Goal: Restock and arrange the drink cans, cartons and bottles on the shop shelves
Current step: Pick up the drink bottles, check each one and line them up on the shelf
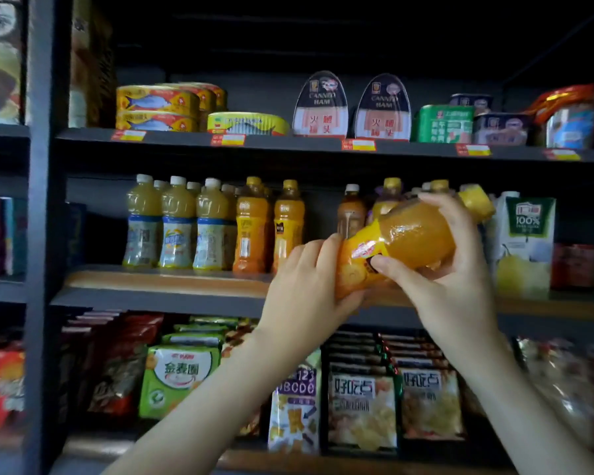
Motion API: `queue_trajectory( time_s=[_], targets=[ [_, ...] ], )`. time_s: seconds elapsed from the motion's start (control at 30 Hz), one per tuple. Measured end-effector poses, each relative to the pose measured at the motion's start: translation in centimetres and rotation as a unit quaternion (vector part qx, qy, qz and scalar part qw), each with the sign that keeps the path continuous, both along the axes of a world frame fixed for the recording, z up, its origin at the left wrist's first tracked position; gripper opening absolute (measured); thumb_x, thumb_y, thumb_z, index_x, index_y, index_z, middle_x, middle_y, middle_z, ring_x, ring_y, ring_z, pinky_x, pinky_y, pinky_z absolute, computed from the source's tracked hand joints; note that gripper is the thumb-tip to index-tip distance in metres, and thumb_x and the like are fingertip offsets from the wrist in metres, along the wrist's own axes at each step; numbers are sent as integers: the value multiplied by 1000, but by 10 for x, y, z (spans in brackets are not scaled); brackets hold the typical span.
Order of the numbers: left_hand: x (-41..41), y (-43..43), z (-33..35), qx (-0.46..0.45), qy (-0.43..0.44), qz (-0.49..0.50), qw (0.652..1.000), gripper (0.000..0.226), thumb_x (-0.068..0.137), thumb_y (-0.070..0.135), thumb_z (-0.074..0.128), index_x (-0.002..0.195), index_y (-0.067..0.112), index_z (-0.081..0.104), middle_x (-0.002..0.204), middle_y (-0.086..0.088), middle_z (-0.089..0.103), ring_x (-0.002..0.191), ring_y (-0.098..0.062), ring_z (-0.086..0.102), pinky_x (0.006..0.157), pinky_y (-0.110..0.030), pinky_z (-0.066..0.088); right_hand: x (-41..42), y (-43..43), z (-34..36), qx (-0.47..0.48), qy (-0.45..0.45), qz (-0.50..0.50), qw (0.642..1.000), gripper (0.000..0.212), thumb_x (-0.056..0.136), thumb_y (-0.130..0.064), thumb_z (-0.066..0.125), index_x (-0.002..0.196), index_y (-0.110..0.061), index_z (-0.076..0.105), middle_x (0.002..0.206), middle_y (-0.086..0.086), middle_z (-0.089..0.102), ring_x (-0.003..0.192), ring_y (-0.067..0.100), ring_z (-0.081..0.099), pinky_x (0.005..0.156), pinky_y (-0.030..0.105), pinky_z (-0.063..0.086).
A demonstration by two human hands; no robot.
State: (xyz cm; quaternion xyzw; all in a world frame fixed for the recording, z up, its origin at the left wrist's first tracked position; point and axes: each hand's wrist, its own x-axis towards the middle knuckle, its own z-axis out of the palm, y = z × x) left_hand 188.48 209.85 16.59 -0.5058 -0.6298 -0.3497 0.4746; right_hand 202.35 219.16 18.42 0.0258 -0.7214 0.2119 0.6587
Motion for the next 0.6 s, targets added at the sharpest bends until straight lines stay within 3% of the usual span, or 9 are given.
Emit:
queue_trajectory(
  time_s=[0.07,0.13,0.2,0.27,0.4,0.47,0.53,0.6],
  targets=[
    [14,-23,-21,-46,-54,-27,997,72,74,46,77,132,11,52,112,-6,66,98,-26,64,71,-31,49,9,-15,-22,-38,-48,18,998,69,69,-36,81,124,-53,43,131,-9,47,117,12,51,92,34,50],
    [23,-49,-52,-95,-141,-64,983,69,73,55,72,130,19,53,105,-2,69,93,-23,65,67,-25,41,11,-32,-51,-79,-97,36,991,72,70,-31,85,126,-52,44,133,-11,46,118,9,50,93,28,49],
    [28,-74,-90,-138,-221,-72,963,74,65,66,64,125,25,56,97,-2,72,90,-25,68,66,-29,45,10,-53,-88,-115,-144,52,982,71,73,-31,81,129,-51,42,137,-10,42,121,8,47,93,22,47],
    [31,-99,-131,-183,-318,-62,928,79,57,69,57,124,27,58,98,-2,73,93,-25,67,74,-33,49,6,-76,-130,-143,-204,53,967,71,74,-41,73,134,-50,37,140,-10,37,125,5,42,99,25,43],
    [30,-146,-212,-246,-521,-137,806,75,49,74,62,104,23,70,90,-4,74,89,-24,69,79,-44,54,11,-111,-215,-147,-318,38,936,68,80,-51,57,139,-54,22,148,-20,24,142,6,22,113,46,32],
    [33,-165,-242,-254,-620,-181,720,58,55,61,75,94,18,72,87,-7,74,86,-28,70,81,-50,56,21,-124,-254,-138,-364,1,921,59,89,-49,51,139,-57,21,156,-9,19,147,13,12,116,52,23],
    [39,-180,-258,-252,-702,-228,626,43,62,41,85,92,14,71,86,-6,75,81,-27,71,78,-42,59,33,-133,-282,-87,-378,-31,921,52,98,-39,49,145,-49,28,159,4,18,147,22,11,116,53,21],
    [46,-192,-261,-266,-737,-268,561,36,66,32,83,93,14,69,83,-1,75,77,-19,70,68,-29,58,45,-135,-301,-2,-388,-53,920,57,97,-23,52,148,-35,28,159,5,16,147,26,11,114,47,21]
  ],
)
